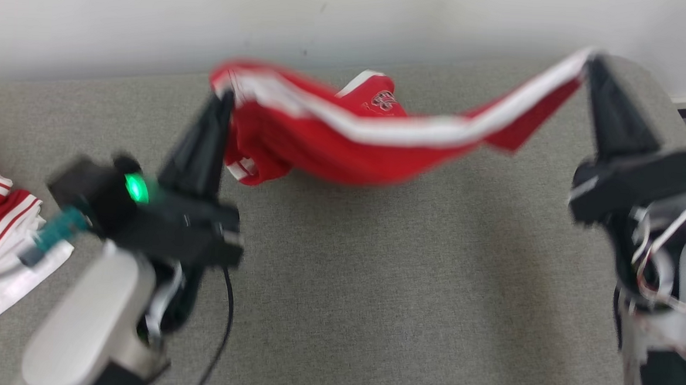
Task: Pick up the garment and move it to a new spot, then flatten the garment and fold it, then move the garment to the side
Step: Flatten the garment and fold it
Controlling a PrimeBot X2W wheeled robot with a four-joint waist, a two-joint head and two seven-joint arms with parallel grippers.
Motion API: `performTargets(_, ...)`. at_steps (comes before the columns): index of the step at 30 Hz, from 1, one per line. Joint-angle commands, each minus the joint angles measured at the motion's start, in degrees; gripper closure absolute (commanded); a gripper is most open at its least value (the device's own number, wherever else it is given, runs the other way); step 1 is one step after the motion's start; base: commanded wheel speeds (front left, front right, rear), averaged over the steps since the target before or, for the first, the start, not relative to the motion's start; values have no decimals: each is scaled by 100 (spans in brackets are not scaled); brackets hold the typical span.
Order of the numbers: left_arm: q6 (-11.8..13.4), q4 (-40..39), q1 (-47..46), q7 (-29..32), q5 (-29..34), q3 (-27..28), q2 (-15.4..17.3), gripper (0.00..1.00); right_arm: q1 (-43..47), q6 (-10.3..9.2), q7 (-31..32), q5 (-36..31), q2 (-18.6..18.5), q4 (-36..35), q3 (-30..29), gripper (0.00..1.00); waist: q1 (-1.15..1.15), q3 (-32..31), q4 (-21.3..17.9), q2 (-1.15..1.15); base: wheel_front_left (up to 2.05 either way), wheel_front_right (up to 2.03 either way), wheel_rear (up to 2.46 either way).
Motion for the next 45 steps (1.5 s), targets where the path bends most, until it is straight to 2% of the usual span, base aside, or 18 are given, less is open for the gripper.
performTargets(1,35,-8,-215,-18,53,74,-35,100,-246,-10,-198,-137,-7,85,-58,100,-1,34,-5,0,0,0,0)
performTargets(3,91,-23,-704,-19,136,226,-97,100,-857,-11,-674,-309,33,303,-215,100,-1,68,1,0,0,0,0)
performTargets(5,113,-19,-975,-19,165,275,-133,100,-1181,-11,-883,-407,12,407,-273,100,-1,97,6,0,0,0,0)
performTargets(12,39,123,-1527,186,87,288,-173,100,-1858,-10,-923,-453,-124,768,-80,100,-1,304,-15,0,0,0,0)
performTargets(16,-246,137,-2007,575,-377,424,-98,100,-2501,-11,-829,-409,-124,1008,117,100,-1,798,-96,0,0,0,0)
performTargets(18,-407,179,-2278,825,-835,555,-71,100,-2884,-11,-875,-506,-140,1199,188,100,-1,1121,-151,0,0,0,0)
performTargets(23,-501,328,-3253,1389,-1324,893,266,100,-4184,-11,-1323,-863,29,1815,-33,100,-1,2016,-281,0,0,0,0)
performTargets(25,-499,361,-3622,1345,-1276,1013,335,100,-4703,-11,-1705,-1106,87,2057,-205,100,-1,2282,-311,0,0,0,0)
performTargets(28,-463,405,-4122,959,-933,1132,443,100,-5380,-11,-2440,-1514,209,2350,-606,100,-1,2529,-327,0,0,0,0)
performTargets(31,-459,455,-4395,446,-656,1181,365,100,-5798,-12,-2948,-1881,263,2561,-871,100,-1,2656,-278,0,0,0,0)
performTargets(34,-518,535,-4273,148,-494,1054,248,100,-5750,-11,-3092,-2001,217,2860,-615,100,-1,2720,-216,0,0,0,0)
performTargets(38,-592,609,-3798,85,-539,653,340,100,-5272,-11,-2998,-1740,-37,3132,-23,100,-1,2752,-165,0,0,0,0)
performTargets(45,-600,168,-2562,-3,-1021,204,583,100,-4263,-11,-2885,-1154,-600,2845,496,100,-1,2428,-109,0,0,0,0)
